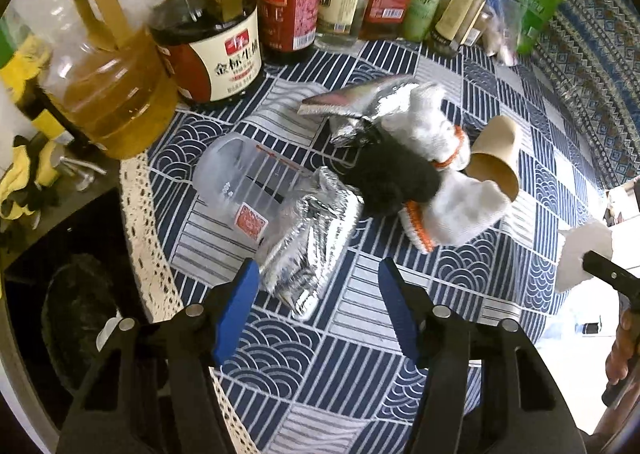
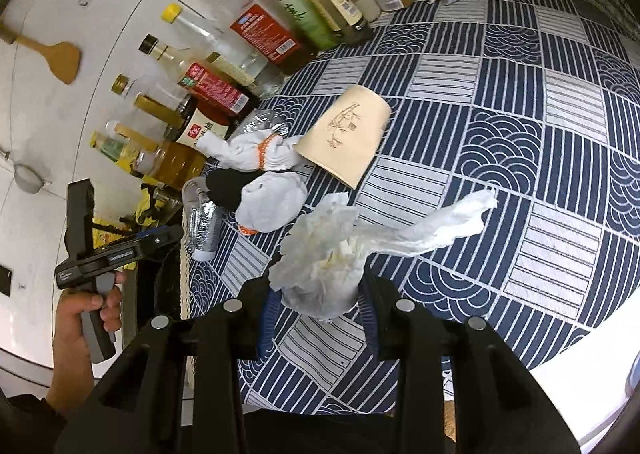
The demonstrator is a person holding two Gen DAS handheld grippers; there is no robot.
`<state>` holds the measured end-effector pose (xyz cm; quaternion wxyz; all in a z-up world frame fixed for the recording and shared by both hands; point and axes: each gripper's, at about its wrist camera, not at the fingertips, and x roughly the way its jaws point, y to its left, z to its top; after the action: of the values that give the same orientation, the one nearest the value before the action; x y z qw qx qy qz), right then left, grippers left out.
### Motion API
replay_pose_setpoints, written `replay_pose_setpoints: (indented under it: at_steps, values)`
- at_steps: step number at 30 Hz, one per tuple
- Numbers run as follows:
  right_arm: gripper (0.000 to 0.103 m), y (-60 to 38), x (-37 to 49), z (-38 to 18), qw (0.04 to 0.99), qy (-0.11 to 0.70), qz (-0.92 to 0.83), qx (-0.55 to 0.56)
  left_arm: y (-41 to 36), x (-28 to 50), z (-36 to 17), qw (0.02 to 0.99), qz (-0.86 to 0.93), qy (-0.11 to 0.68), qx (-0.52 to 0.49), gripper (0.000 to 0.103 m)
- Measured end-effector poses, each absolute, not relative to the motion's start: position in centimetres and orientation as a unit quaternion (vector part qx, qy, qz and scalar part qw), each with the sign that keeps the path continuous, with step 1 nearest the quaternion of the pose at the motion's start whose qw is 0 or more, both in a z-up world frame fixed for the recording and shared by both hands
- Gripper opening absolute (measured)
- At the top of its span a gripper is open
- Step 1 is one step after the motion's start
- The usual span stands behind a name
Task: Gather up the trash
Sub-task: 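Grasp the silver foil-wrapped bundle with the left gripper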
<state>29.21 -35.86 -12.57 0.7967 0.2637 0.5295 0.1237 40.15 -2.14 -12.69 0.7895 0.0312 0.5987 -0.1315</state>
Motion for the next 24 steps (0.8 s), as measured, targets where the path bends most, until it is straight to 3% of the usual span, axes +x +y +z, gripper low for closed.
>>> replay_pose_setpoints:
  at_steps: [24]
  values:
    - [0.036,-35.0,29.2,-12.4,0.801,0.53,0.102,0.26,-3.0,42.3,-16.8,0.76,-0.157,0.63,0.035,0.048]
